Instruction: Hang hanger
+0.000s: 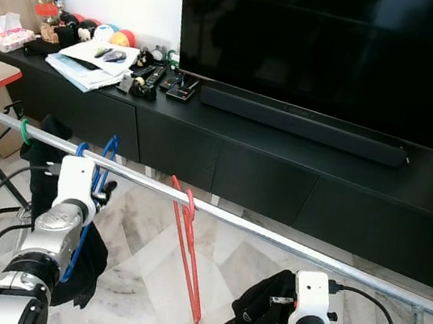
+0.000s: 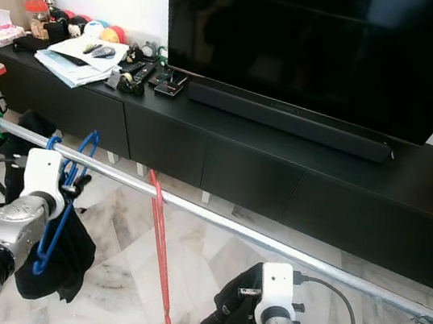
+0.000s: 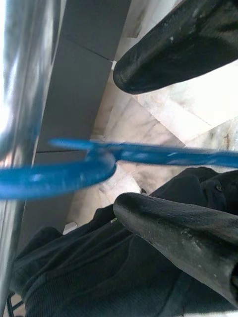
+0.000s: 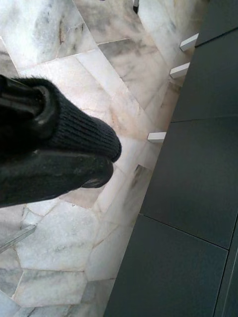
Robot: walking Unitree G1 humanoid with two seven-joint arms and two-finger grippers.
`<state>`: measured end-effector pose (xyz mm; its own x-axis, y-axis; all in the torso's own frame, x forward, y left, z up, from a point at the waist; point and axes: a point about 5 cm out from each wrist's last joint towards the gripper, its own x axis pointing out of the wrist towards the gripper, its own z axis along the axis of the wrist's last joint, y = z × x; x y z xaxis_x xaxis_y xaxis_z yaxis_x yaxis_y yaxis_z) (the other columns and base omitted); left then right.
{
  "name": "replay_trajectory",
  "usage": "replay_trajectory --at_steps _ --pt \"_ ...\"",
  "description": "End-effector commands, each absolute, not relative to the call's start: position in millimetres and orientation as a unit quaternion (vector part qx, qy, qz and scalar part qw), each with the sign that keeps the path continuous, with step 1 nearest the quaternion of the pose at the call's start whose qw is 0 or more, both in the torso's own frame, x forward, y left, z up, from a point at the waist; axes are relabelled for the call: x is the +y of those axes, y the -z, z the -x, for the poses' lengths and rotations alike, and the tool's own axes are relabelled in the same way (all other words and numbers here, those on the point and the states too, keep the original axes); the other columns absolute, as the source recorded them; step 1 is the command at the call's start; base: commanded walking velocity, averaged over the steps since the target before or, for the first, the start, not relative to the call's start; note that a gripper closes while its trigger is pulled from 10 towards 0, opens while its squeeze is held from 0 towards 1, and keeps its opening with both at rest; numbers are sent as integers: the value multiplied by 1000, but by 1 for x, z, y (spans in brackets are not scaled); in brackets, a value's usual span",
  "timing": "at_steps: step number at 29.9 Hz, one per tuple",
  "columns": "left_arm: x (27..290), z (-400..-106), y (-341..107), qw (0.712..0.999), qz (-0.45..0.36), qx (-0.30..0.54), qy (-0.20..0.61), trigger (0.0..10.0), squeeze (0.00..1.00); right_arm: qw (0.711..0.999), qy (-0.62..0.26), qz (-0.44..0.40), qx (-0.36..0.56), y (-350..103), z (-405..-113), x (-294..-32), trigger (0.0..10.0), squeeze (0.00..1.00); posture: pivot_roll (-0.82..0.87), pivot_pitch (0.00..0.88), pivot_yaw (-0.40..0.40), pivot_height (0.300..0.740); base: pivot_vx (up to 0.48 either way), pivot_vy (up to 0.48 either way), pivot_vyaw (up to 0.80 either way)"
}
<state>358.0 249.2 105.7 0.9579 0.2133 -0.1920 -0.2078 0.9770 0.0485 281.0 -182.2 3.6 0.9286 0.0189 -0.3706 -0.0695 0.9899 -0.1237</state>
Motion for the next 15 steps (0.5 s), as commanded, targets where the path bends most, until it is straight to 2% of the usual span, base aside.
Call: replay_trajectory --at_steps 1,9,11,15 --pt "254 -358 -108 988 -13 92 -120 10000 0 982 -22 70 172 -9 -282 -184 10000 0 -31 41 7 740 0 0 0" --pt "260 -348 -85 978 -15 160 -131 10000 0 982 -21 72 172 -9 -281 -187 10000 0 -39 39 3 740 0 0 0" --pt "253 -343 -71 972 12 204 -112 10000 0 982 -21 74 172 -9 -281 -188 10000 0 -42 40 -1 740 0 0 0" --pt "247 -337 -58 965 24 241 -99 10000 0 982 -22 75 172 -9 -281 -189 10000 0 -47 42 -4 740 0 0 0"
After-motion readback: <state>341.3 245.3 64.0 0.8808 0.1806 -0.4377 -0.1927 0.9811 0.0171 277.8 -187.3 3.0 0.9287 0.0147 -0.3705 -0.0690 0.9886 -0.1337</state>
